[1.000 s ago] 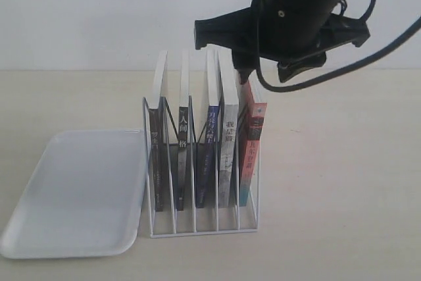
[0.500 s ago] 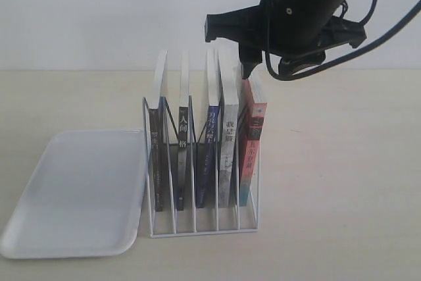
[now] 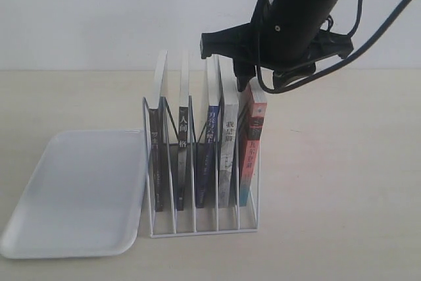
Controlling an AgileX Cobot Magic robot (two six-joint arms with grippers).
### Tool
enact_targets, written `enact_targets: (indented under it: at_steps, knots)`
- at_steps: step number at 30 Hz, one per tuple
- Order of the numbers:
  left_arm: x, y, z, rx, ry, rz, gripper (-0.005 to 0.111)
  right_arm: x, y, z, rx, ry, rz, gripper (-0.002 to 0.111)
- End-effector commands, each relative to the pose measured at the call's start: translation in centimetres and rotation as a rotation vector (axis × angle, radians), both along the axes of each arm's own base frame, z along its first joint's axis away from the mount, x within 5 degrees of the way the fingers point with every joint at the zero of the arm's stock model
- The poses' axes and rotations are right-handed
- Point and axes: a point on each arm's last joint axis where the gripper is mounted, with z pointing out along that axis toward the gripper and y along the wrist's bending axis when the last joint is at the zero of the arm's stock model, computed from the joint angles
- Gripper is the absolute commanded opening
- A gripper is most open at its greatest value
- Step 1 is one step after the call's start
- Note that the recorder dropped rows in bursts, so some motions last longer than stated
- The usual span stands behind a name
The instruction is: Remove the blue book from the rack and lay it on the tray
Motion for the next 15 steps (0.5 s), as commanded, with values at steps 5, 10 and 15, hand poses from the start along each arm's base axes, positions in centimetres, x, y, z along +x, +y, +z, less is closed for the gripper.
enact_targets:
  at_steps: [5, 10, 15]
  knots:
    - [0.0, 0.0, -0.1, -0.006, -0.001, 0.005, 0.005, 0.6, -0.3, -0.3, -0.029, -0.01, 0.002, 0.05]
    - [0.0, 0.0, -0.1, -0.006, -0.001, 0.005, 0.005, 0.8, 0.0, -0.9, -0.031, 0.005, 0.006, 0.05]
    - [0.0, 0.0, -0.1, -0.006, -0.001, 0.005, 0.005, 0.9, 0.1, -1.0, -0.026, 0.002, 0.007, 0.05]
